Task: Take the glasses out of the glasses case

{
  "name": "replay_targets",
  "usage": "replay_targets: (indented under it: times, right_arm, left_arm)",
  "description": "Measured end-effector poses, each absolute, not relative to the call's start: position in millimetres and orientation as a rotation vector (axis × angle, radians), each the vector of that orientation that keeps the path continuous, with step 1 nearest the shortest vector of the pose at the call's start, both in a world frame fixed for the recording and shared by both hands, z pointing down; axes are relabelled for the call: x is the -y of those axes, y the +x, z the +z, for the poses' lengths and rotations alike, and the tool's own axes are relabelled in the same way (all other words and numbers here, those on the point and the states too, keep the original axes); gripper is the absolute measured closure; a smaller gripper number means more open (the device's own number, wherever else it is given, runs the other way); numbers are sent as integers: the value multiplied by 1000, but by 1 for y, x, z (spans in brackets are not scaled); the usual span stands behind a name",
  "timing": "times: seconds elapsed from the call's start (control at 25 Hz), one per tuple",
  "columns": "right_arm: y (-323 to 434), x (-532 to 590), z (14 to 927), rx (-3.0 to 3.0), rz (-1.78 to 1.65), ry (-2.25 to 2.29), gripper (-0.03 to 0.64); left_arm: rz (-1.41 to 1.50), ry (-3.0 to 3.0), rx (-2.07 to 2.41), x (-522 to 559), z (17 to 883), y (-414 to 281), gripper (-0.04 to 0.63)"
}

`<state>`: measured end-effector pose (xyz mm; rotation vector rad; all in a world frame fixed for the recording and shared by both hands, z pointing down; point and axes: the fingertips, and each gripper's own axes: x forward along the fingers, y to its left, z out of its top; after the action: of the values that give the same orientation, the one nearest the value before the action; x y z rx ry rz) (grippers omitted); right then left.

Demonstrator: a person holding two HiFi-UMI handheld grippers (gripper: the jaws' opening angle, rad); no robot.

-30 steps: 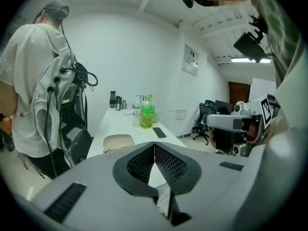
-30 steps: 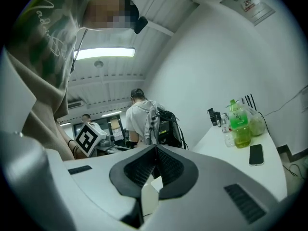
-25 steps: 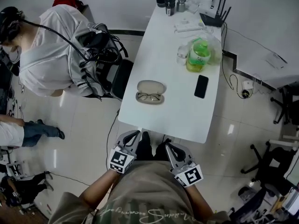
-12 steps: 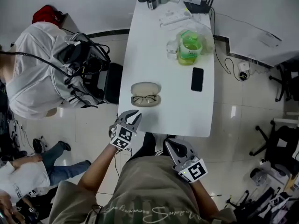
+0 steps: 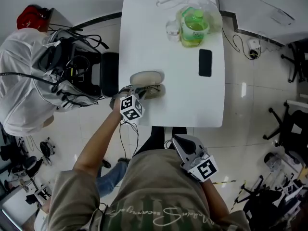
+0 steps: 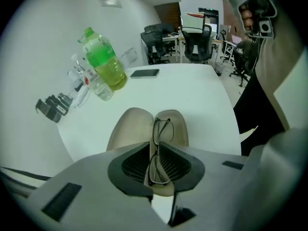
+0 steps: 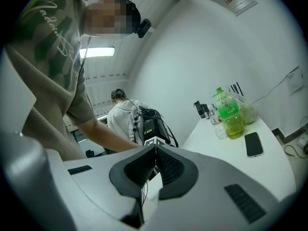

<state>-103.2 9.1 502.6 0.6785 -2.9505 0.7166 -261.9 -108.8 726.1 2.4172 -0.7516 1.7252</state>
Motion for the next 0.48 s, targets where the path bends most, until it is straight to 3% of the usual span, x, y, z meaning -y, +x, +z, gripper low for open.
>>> replay_targets:
  times: [0.48]
  right_arm:
    - [-82, 18, 521, 2925, 784, 760, 604]
  left_arm:
    - [1762, 2259, 586, 125, 773, -251, 531]
